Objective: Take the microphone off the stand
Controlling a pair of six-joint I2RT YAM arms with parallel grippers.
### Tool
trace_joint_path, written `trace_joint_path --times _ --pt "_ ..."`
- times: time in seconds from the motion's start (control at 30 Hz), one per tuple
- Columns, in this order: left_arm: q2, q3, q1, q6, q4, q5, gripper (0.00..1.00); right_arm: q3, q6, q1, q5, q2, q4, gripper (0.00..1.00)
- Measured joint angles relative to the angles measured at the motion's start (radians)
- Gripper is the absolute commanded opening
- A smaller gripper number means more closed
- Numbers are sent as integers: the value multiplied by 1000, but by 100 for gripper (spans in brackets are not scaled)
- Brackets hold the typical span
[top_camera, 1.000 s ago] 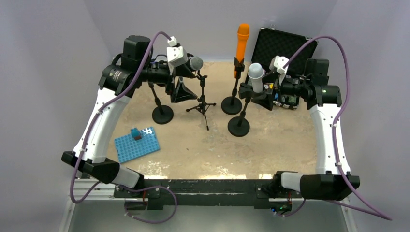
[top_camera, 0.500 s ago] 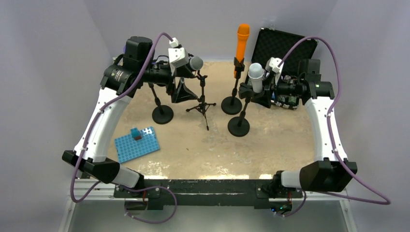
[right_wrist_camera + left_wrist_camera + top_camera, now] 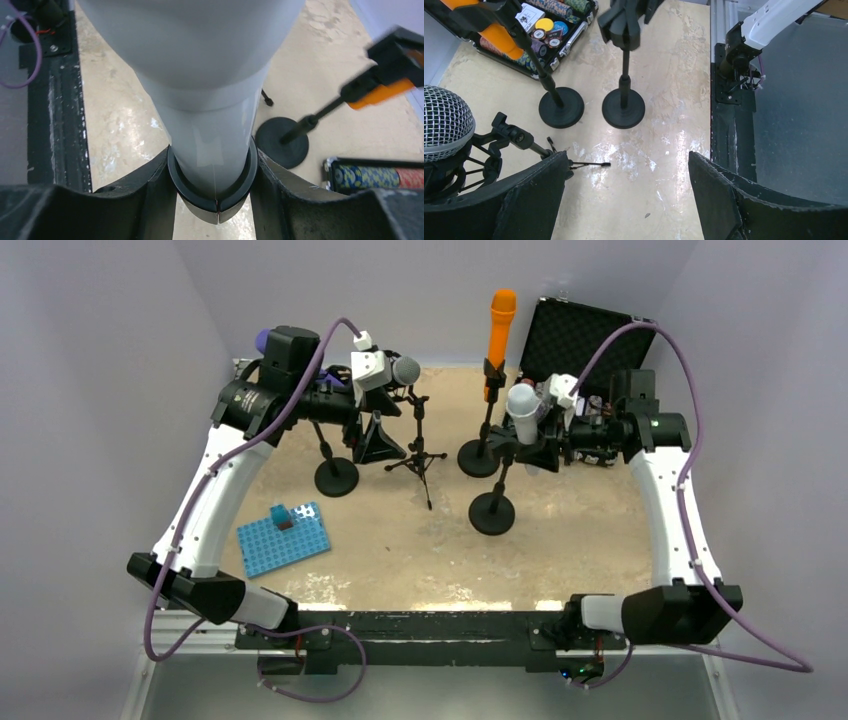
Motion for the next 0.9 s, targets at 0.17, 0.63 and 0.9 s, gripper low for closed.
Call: trace_joint_path --times 0.17,0.63,0.9 --pt "-1 -13 0 1 -8 21 94 -85 -26 138 21 -133 21 17" --pt "-52 -207 -35 -38 32 60 95 -171 185 337 27 -174 203 18" --pt "-133 -351 -73 -116 172 63 96 -171 270 404 84 -129 324 23"
